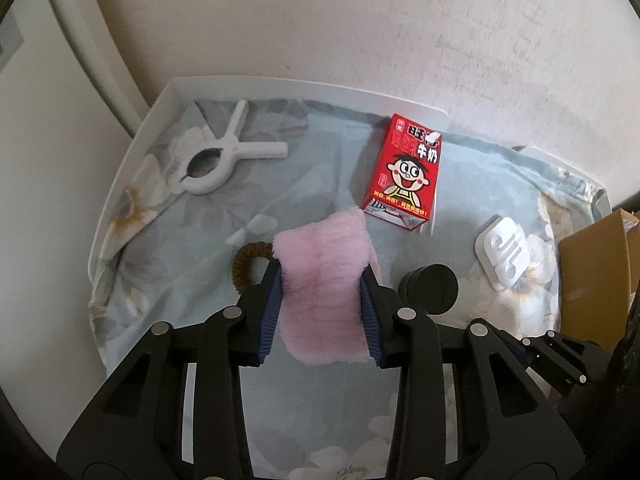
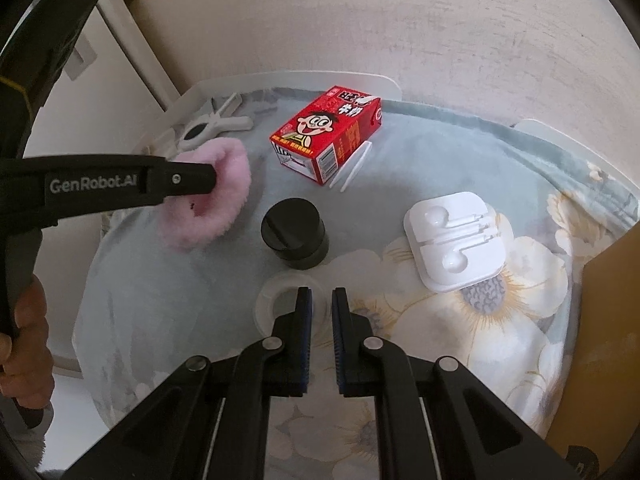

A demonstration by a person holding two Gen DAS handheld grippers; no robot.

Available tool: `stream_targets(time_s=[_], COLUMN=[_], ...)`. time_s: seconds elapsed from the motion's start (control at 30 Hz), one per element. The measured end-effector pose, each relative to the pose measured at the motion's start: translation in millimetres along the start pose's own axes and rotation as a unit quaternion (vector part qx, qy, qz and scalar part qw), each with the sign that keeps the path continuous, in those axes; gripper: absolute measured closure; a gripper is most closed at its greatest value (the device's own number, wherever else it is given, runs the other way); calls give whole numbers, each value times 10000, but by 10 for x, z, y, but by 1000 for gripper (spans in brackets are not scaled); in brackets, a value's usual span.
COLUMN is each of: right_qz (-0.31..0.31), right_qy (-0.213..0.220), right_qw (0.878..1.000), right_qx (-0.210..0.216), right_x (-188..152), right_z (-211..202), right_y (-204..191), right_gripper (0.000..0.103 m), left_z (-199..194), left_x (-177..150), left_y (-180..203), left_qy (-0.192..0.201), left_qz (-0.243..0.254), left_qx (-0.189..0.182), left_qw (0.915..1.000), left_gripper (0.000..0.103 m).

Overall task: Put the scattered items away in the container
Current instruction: 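Carry wristband and tape roll into the cardboard box and open both tools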

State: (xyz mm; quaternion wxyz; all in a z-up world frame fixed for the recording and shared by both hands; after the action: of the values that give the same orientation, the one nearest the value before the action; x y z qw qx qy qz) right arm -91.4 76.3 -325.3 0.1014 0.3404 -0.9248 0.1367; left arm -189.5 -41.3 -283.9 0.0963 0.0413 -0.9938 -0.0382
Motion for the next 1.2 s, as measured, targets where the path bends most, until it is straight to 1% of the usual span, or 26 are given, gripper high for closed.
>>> stream_targets(time_s=[0.1,0.17,0.2,0.23,0.33,0.37,0.47,0.53,0.63,0.7,0.8,0.9,1.0,1.13,1.2], right_qz=[19,31,38,46,62,61,87,132,236,327,441,509,627,941,1077], right_qy=[44,85,93,111,198,246,404,511,667,778,961,1153,1330,1537,1636], right_qw=[10000,10000,9999,9999,9998,9997,9991,9986,9974,9962,9942,9920,9891,9835,9802], right_qx=[4,0,3,4,18,10,31,78,147,194,205,114,-3,-149,-302], right_x=[-7,-8,-7,-11,-36,-35,6,7,24,-15,-14,-31,-119,-287,-393], right_z=[-51,-82,-93,-117,-232,-286,-459,-574,-765,-965,-1154,-1392,-1605,-1889,-2025], right_y=[-38,-74,-91,-105,-137,-162,-173,-199,-167,-72,-1,100,201,412,526], right_gripper=[94,94,94,94,94,94,94,94,94,94,94,94,94,94,94], left_z=[-88,-115,-126,-155,-384,-403,-635,-809,-1013,-1135,-1343,-1507,-1612,-1681,-1695], left_x=[-37,-5,50,-2,-51,-33,-54,-65,-61,-58,-44,-16,23,62,78], left_y=[-32,-99,-17,-11,-224,-273,-431,-520,-589,-590,-512,-332,-93,319,514], left_qy=[68,116,131,163,299,337,490,600,729,795,985,1154,1272,1322,1322], left_qz=[-38,-55,-66,-84,-157,-181,-268,-331,-386,-381,-282,-91,124,528,717], left_qx=[-29,-57,-73,-95,-166,-166,-179,-263,-405,-494,-549,-647,-766,-972,-1072], left_qw=[10000,9999,9999,9998,9993,9991,9983,9973,9958,9949,9932,9912,9888,9850,9828], left_gripper=[70,70,70,70,70,70,70,70,70,70,70,70,70,70,70])
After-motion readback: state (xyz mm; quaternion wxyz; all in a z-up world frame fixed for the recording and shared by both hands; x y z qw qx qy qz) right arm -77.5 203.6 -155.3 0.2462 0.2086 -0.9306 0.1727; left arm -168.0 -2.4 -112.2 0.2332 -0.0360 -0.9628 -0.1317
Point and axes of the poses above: each gripper's, at about its wrist camera, not at the fingertips, and z roughly the way its jaws point, y to its right, x to its top, the point moved 6 cm from there along z, roughly the way its jaws point, and after that the axes turned 11 degrees about -y, right-handed, at the moved point
